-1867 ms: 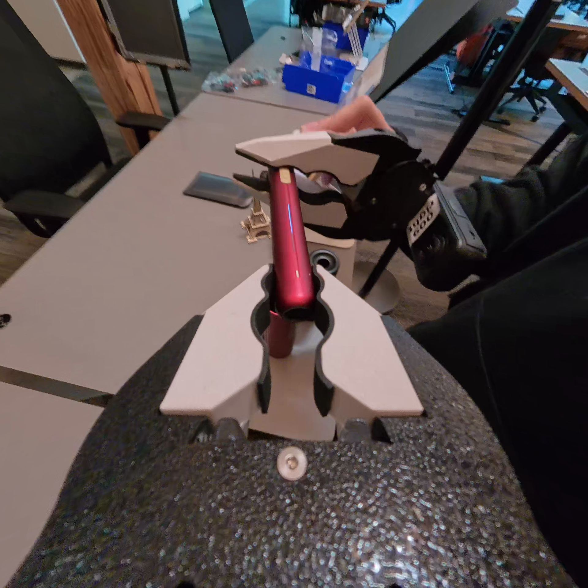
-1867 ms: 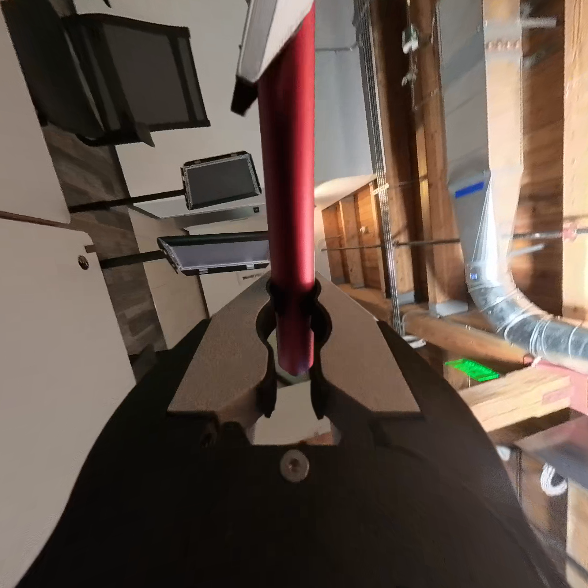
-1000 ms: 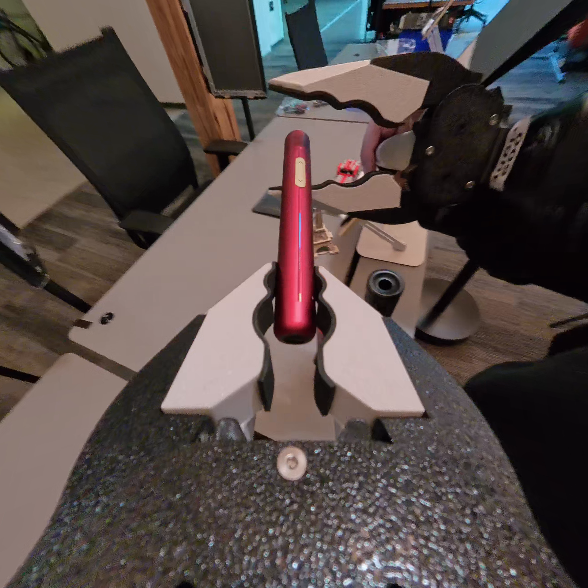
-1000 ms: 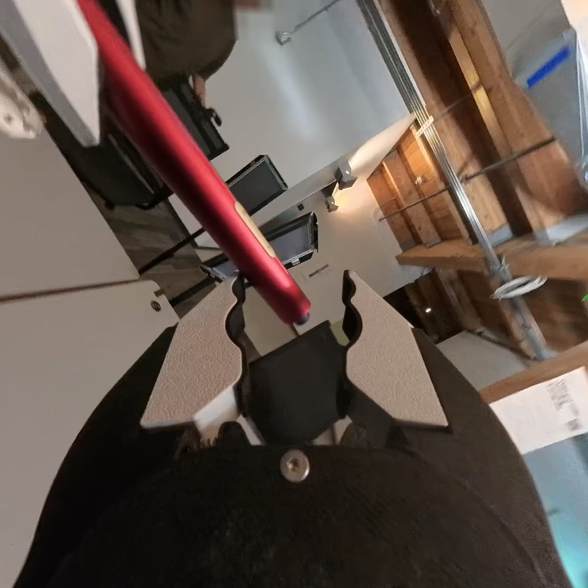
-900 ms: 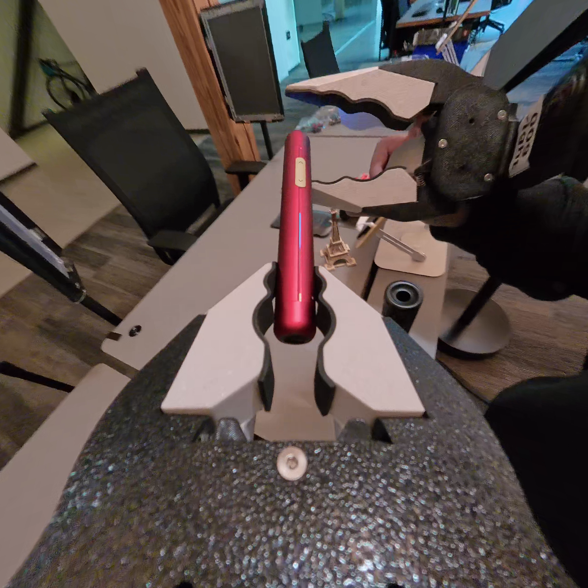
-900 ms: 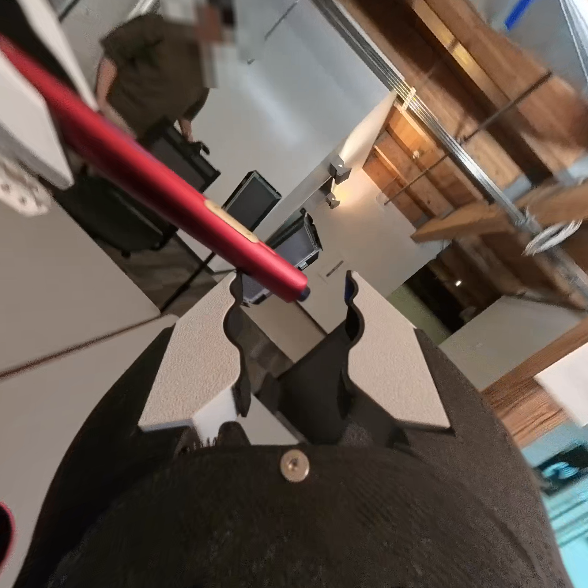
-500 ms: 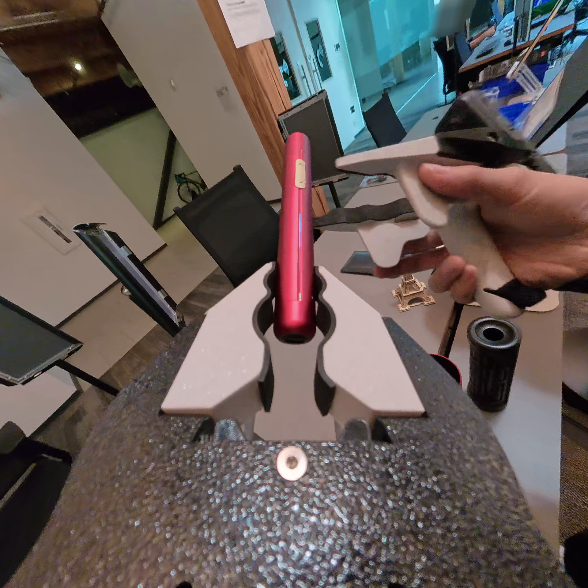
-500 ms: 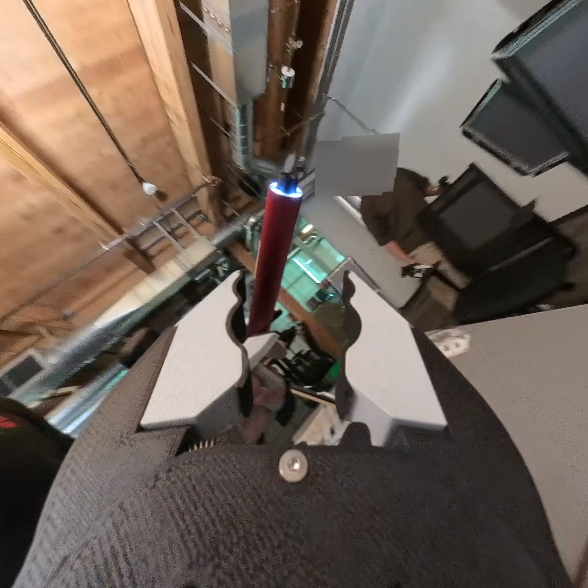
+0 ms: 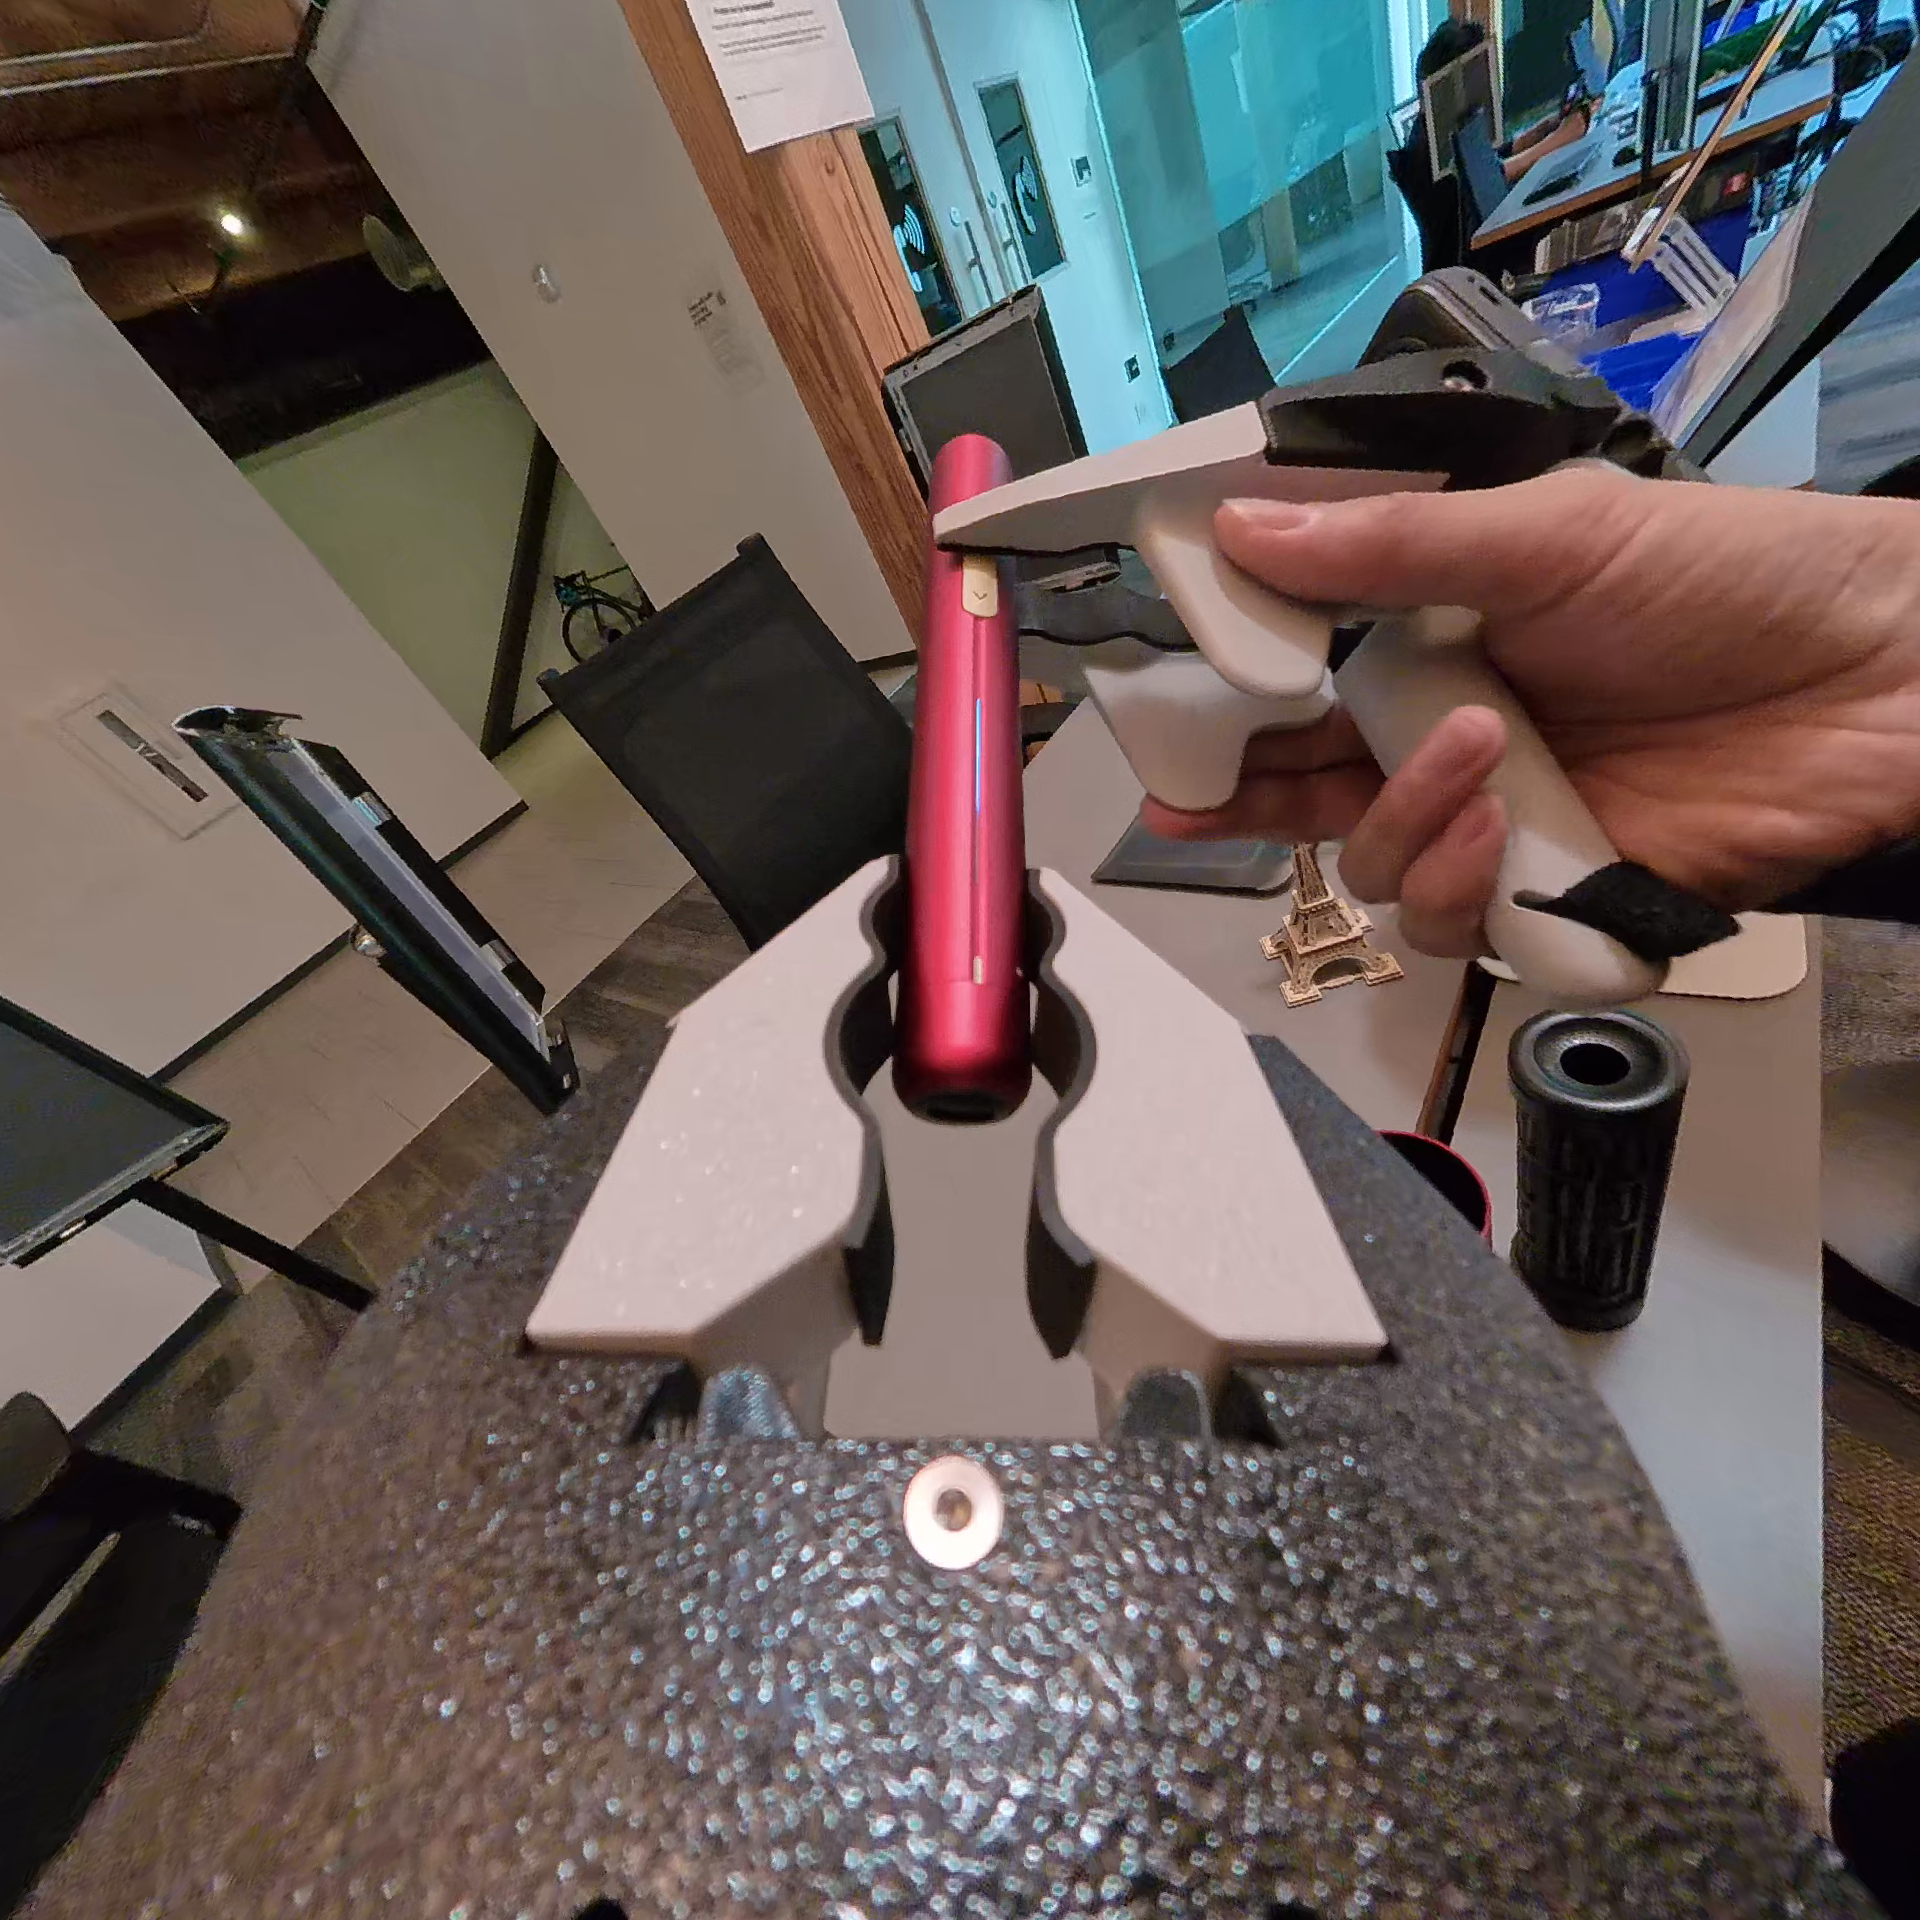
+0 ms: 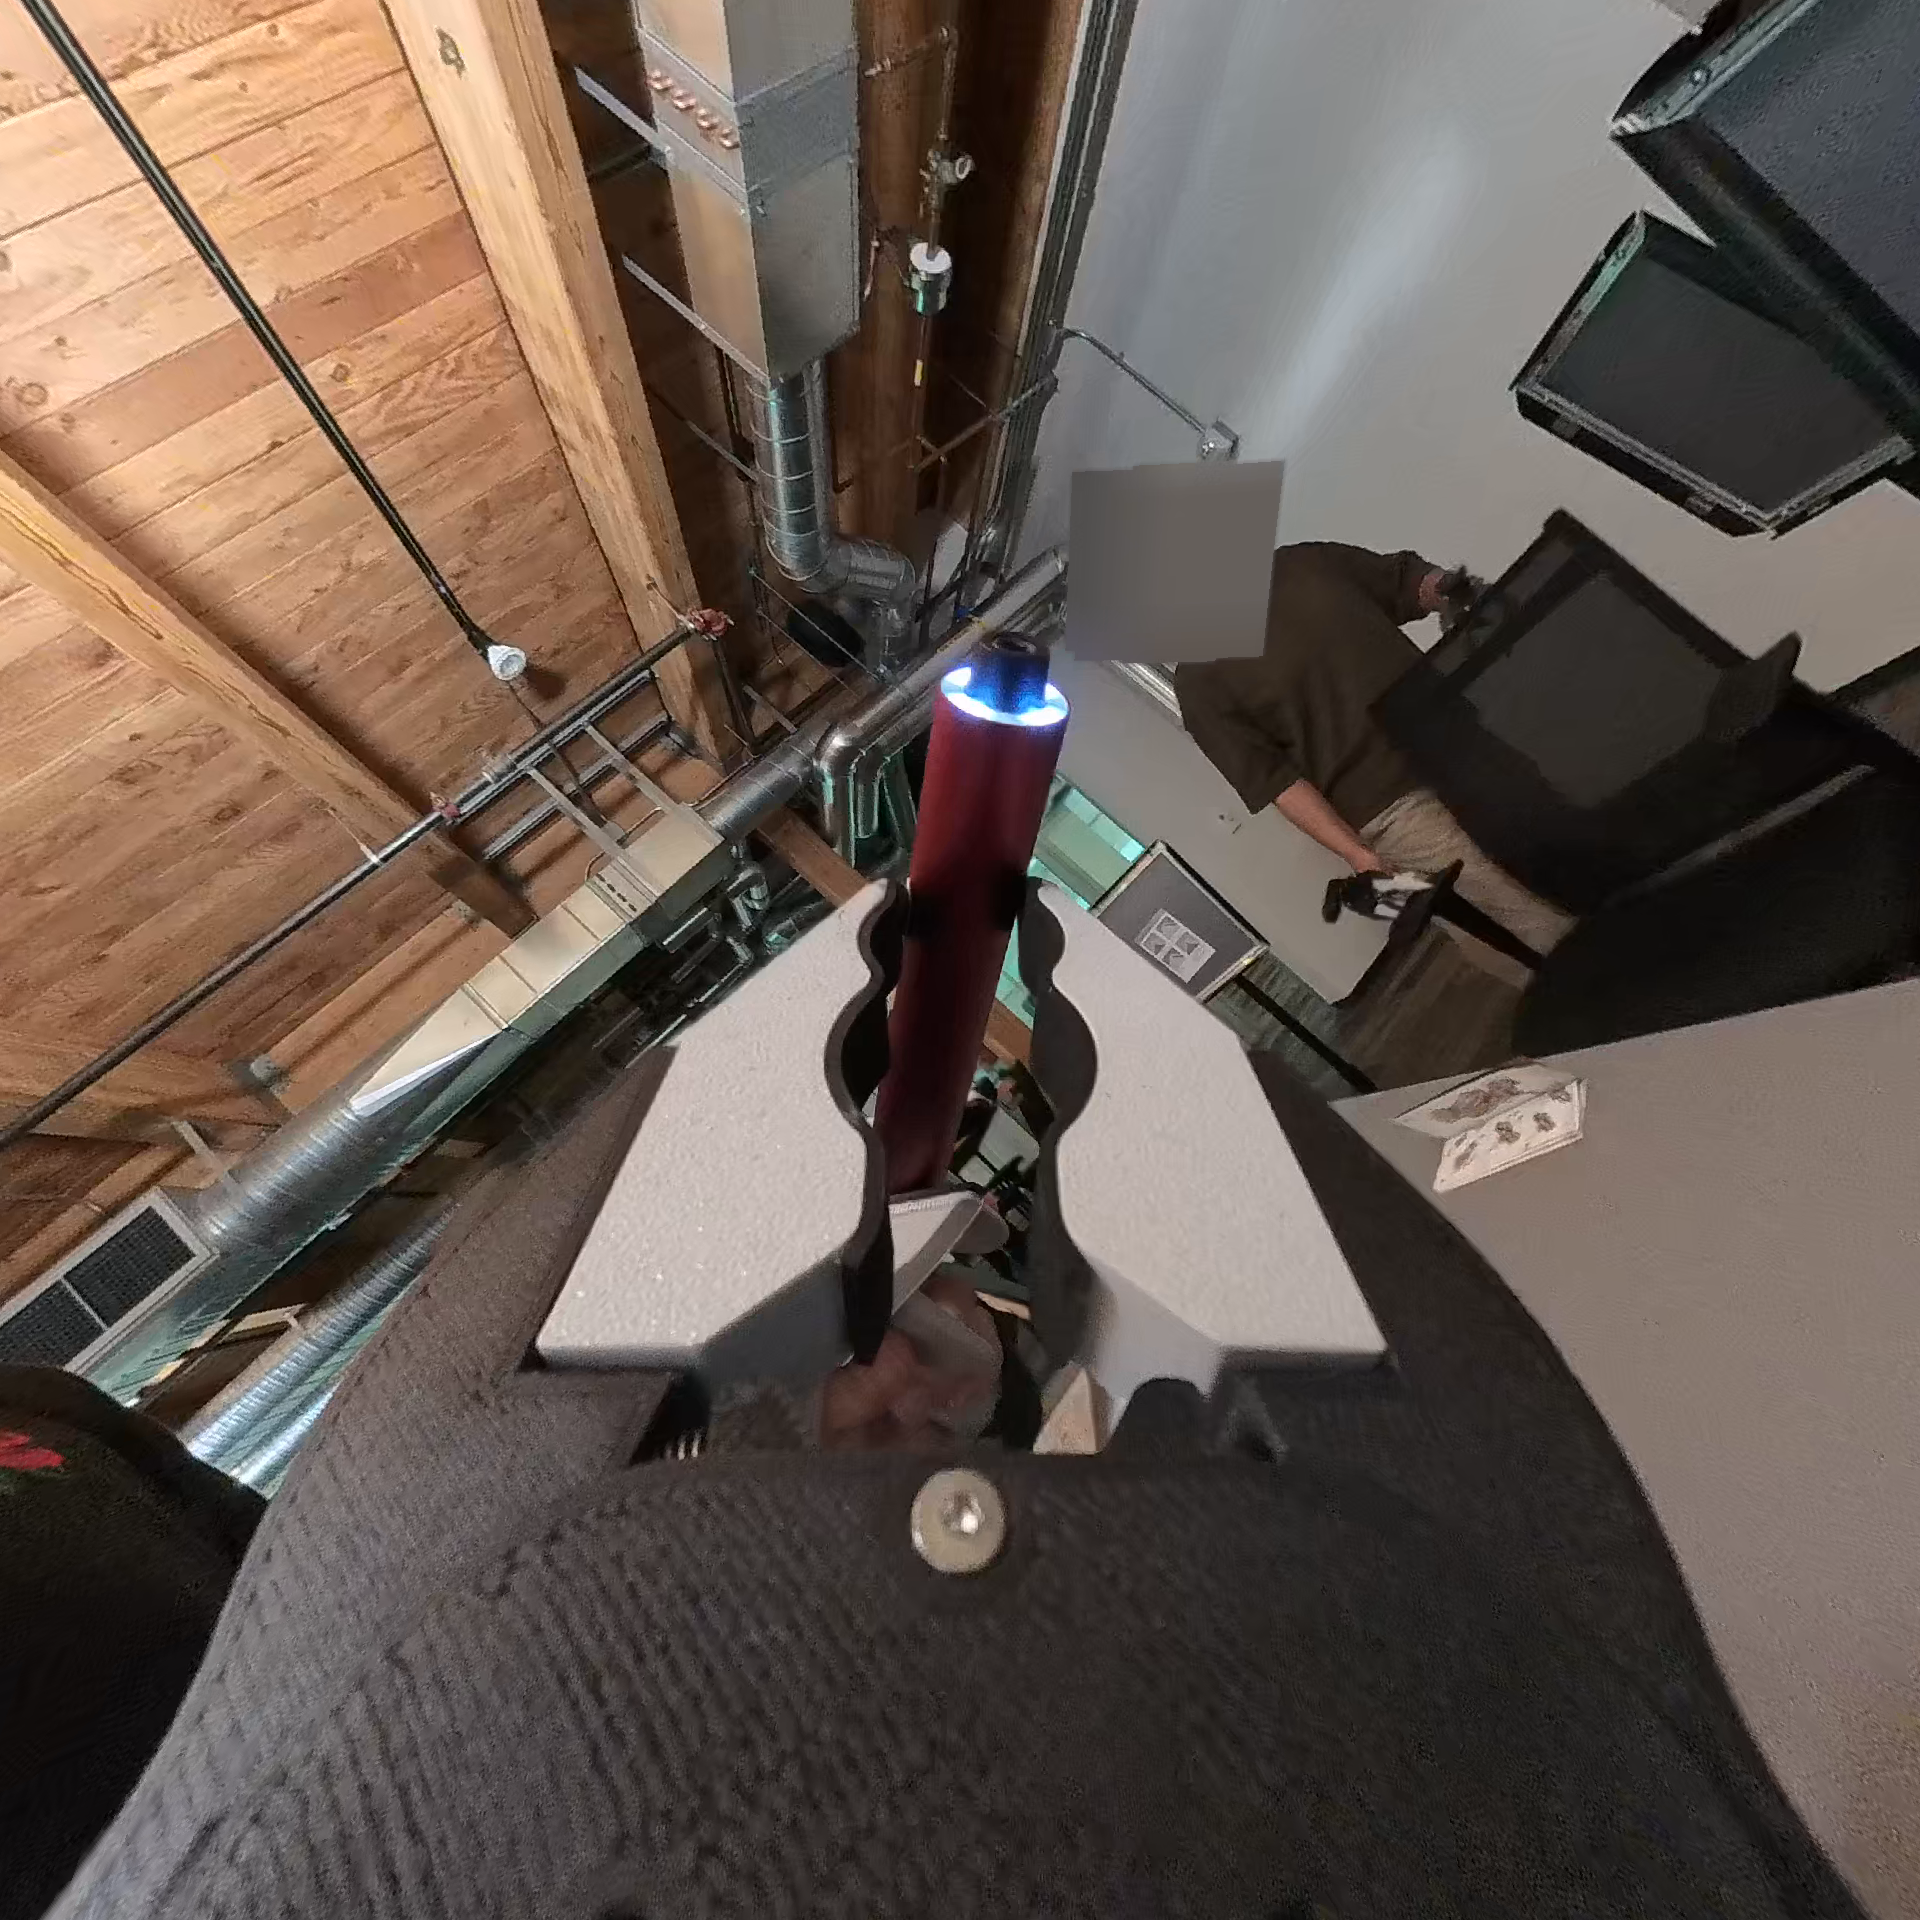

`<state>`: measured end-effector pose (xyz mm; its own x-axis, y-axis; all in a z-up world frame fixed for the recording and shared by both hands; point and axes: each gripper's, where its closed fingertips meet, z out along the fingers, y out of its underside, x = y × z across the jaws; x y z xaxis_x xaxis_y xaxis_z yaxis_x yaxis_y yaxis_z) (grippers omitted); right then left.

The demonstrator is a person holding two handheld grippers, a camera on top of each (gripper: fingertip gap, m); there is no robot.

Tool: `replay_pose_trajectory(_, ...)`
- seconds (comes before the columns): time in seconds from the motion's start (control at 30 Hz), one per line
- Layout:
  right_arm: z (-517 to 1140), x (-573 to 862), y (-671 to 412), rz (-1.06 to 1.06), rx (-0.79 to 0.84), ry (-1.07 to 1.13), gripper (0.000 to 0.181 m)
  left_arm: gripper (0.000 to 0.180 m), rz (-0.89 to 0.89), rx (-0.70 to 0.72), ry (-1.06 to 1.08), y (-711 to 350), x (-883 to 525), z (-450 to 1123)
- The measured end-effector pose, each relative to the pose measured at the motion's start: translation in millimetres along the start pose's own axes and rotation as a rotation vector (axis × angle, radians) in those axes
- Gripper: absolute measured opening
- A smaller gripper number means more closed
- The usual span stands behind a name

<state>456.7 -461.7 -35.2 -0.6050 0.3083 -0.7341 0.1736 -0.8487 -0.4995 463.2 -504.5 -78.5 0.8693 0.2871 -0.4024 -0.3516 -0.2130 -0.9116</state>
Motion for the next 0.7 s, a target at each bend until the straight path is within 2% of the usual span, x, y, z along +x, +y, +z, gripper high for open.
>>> replay_pose_trajectory(0.4,-1,11,19,-0.077,-0.066,0.098,0.018,0.019,-0.076,-0.051,0.022,34,10,3)
replay_pose_trajectory(0.47,0,11,22,-0.138,-0.097,0.127,0.018,0.02,-0.08,-0.074,0.04,40,13,4)
replay_pose_trajectory(0.57,0,12,30,-0.242,-0.152,0.182,0.019,0.03,-0.077,-0.113,0.036,49,15,5)
replay_pose_trajectory(0.63,1,13,36,-0.298,-0.183,0.206,0.019,0.022,-0.057,-0.145,0.051,53,17,5)
replay_pose_trajectory(0.7,4,13,41,-0.352,-0.211,0.224,0.019,0.023,-0.032,-0.179,0.044,59,18,5)
